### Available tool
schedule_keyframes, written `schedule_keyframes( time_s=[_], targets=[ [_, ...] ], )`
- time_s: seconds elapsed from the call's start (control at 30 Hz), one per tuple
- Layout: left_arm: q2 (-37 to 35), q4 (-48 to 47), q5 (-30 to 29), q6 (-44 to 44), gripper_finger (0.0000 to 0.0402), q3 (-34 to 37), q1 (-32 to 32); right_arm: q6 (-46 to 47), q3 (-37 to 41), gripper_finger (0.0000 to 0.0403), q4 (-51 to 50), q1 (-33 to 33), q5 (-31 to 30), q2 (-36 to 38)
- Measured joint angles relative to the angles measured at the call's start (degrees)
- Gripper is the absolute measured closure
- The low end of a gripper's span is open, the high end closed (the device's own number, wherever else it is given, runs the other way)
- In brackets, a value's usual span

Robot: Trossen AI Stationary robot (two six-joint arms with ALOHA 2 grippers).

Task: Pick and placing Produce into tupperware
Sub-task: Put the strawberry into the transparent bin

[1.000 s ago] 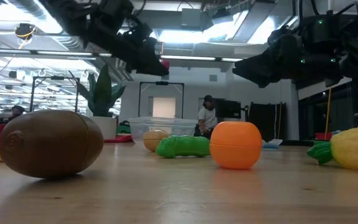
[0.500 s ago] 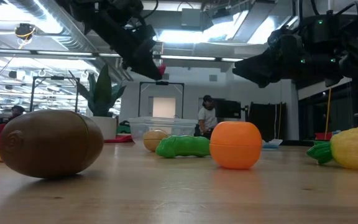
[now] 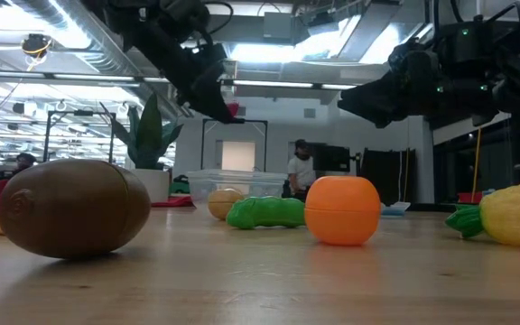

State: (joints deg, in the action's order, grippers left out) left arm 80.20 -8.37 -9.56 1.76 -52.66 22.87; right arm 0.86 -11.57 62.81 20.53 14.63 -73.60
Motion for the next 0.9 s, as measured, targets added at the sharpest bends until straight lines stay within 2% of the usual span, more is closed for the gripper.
schedule_keyframes(
  time_s=[0.33, 0.67, 0.9],
  targets=[
    [5.4, 0.9, 0.0, -0.1, 0.0296, 0.0, 0.1, 0.1, 0.0, 0.0207, 0.0, 0.0, 0.0, 0.0],
    [9.5, 2.2, 0.0, -0.1, 0.0314, 0.0, 1.6, 0.1, 0.0, 0.0207, -0.2, 0.0, 0.0, 0.0],
    [12.7, 3.4, 0.7, -0.1, 0.0298, -0.2, 2.0, 0.1, 0.0, 0.0207, -0.7, 0.0, 0.0, 0.0]
  ],
)
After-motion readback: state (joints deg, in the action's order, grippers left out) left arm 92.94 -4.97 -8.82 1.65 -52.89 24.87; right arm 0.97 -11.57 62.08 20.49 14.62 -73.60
